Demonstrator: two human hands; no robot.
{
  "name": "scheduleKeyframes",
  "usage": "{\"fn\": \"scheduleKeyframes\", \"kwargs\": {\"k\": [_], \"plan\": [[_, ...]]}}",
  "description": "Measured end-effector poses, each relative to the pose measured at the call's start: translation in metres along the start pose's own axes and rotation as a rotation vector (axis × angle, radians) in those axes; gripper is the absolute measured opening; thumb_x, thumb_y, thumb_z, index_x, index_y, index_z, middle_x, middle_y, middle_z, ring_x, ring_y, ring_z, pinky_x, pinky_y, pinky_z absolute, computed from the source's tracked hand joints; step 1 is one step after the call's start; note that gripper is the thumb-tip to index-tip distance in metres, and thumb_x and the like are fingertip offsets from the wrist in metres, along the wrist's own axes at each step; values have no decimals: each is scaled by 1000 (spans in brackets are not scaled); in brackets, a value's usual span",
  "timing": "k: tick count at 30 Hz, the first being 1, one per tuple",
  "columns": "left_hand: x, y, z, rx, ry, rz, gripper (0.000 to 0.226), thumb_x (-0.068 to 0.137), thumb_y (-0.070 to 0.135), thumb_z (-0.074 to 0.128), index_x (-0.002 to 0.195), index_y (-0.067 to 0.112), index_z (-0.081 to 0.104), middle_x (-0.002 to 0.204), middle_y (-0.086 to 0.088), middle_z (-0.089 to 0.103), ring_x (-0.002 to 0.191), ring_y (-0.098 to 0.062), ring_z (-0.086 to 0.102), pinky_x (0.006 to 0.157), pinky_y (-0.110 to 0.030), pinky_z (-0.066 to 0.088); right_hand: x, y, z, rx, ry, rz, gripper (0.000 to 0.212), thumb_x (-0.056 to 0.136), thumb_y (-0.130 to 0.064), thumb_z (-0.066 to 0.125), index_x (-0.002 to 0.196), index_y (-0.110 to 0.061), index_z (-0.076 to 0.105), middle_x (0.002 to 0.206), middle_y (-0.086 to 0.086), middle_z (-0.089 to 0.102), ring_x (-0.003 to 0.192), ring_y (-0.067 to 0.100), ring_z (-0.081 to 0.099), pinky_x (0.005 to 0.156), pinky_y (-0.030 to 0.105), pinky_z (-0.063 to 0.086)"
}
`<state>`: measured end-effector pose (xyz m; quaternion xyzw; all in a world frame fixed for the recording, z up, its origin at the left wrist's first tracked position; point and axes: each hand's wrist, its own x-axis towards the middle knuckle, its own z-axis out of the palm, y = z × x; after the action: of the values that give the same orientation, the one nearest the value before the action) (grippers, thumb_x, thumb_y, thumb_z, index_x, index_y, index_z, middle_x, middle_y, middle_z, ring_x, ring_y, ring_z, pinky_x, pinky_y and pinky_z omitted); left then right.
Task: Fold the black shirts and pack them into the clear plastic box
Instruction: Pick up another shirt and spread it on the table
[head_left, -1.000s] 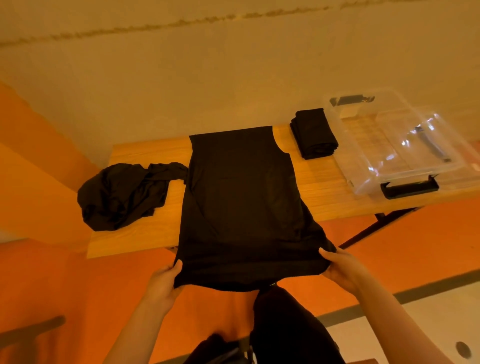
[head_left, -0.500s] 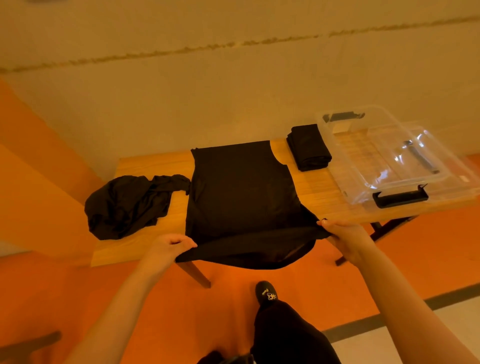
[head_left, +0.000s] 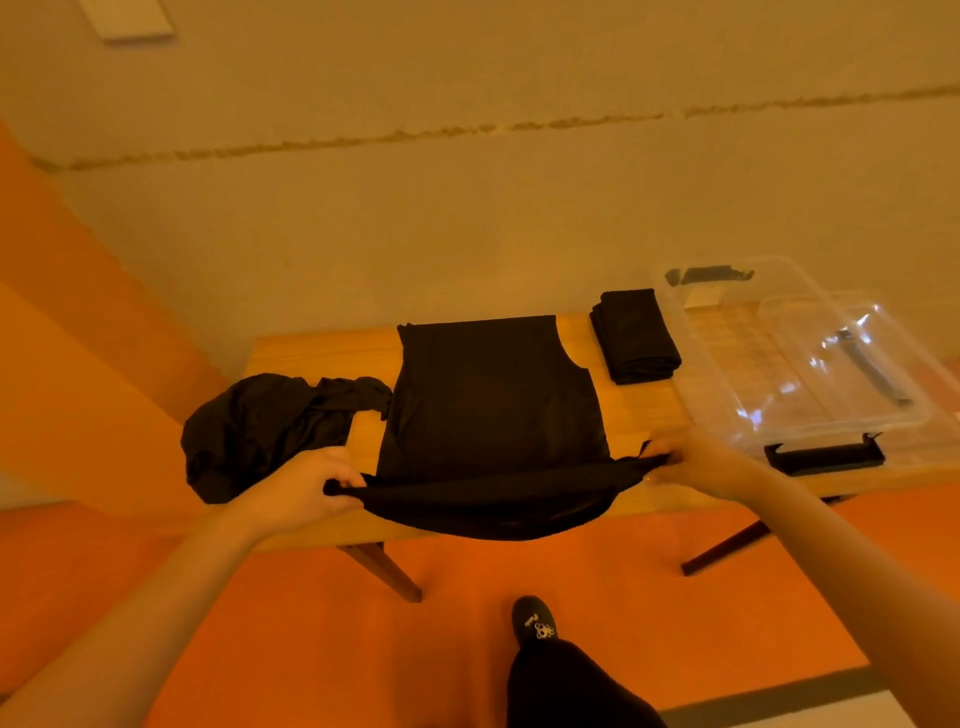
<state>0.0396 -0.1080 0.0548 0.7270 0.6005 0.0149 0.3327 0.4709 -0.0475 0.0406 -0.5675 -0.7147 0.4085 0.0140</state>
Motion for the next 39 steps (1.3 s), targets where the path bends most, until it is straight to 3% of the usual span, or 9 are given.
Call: {"fn": "scheduleKeyframes", "kwargs": {"k": [4,6,8,13,18,23,29,34,39], "plan": [[19,4,-18,-148,60,-45,23,92,13,55,75,25,61,77,-5,60,71,-21,59,65,-24,42,19,3,-25,104,44,24,15,92,-19,55,85,-15,68,87,-2,59,75,13,53,69,22,40],[28,12,-22,-246,146,-48,25,94,9,50,76,23,58,67,4,59,59,-11,58,59,-23,43,28,6,-32,235,123,49,18,93,-19,54,86,-8,67,69,3,55,63,15,49,61,23,39],[35,18,-25,-366,165,-45,19,91,4,54,83,21,59,74,7,60,56,-2,58,55,-20,45,36,7,-36,411,172,64,20,95,-18,49,93,-9,67,74,9,54,68,20,49,63,28,40],[46,12,-30,-386,48,-23,42,73,3,75,95,35,62,113,9,59,98,-12,61,83,-36,54,48,6,-46,611,127,67,20,95,-13,47,101,-13,66,96,12,63,92,25,60,89,42,48],[55,12,-29,-434,301,-85,19,86,7,62,79,24,67,71,3,66,57,-9,60,60,-27,49,58,7,-52,340,104,122,13,84,-10,65,95,-16,70,88,8,67,85,19,63,80,33,50],[57,8,-33,-406,203,-149,24,94,15,51,78,29,62,45,2,53,39,-6,44,54,-33,39,60,5,-55,493,213,88,21,95,-12,47,91,-14,68,93,10,66,94,21,59,89,32,40],[56,16,-47,-405,354,-76,29,92,7,51,73,27,60,72,9,64,69,8,57,66,-7,41,56,-7,-68,623,153,42,21,92,-4,48,96,-17,64,102,7,60,92,19,60,73,25,48],[56,18,-57,-472,398,-85,26,91,6,53,85,29,62,95,20,58,86,4,54,73,-12,41,52,-13,-84,813,101,90,28,90,4,45,93,-14,67,107,9,59,90,21,62,60,22,56],[51,18,-67,-548,390,-87,29,92,5,49,87,27,67,78,30,66,77,14,59,66,-4,44,45,-15,-96,730,-13,124,35,93,4,40,81,-6,71,100,13,63,92,23,62,69,23,57]]}}
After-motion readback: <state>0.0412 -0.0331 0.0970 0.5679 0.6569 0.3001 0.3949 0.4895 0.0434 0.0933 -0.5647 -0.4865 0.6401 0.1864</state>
